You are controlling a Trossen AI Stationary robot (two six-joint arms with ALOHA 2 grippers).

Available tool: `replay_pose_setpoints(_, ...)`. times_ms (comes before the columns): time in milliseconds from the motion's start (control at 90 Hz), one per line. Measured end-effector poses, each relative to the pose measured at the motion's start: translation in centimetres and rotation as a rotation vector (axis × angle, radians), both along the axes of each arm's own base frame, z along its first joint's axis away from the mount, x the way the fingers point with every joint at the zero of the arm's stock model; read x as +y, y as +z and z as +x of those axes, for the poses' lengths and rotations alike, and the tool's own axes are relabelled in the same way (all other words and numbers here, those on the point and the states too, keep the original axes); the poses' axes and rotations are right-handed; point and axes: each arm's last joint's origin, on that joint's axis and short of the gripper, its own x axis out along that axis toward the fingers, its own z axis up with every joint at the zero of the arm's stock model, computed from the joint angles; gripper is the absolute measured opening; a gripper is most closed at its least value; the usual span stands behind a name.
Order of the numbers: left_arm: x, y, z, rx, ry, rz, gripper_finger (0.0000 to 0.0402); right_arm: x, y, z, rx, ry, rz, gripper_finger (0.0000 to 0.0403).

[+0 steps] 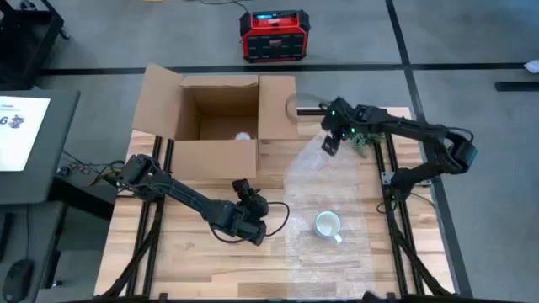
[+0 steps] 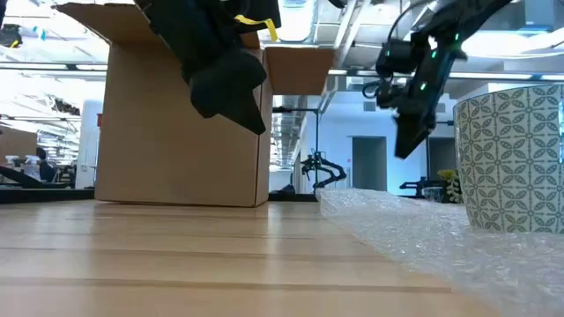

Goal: Wrap mug
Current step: Wrap the green mug with bubble wrap

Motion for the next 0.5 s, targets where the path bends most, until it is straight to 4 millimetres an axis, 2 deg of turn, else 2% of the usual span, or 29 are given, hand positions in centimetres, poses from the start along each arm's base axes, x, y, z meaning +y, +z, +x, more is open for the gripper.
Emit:
replay_pose_setpoints(133, 0.0, 0.0, 0.0, -0.001, 0.0, 0.0, 0.0162, -3.6, -2.1, -0.6, -0.084, -0.061, 0.062, 0.0214)
replay_pose_setpoints(233, 0.0, 0.0, 0.0, -0.005, 0.0, -0.002, 0.0162, -5.4, -4.3, -0.9, -0.077, -0.104, 0.126, 0.0214)
replay_pose_setpoints(389, 0.0, 0.1, 0.1, -0.016, 0.0, -0.006, 0.0162, -6.7, -7.6, -1.0, -0.011, -0.122, 0.194, 0.0214)
replay_pose_setpoints(500, 0.1, 0.1, 0.2, -0.019, 0.004, -0.007, 0.0162, -7.0, -8.5, -0.8, 0.001, -0.096, 0.213, 0.0212)
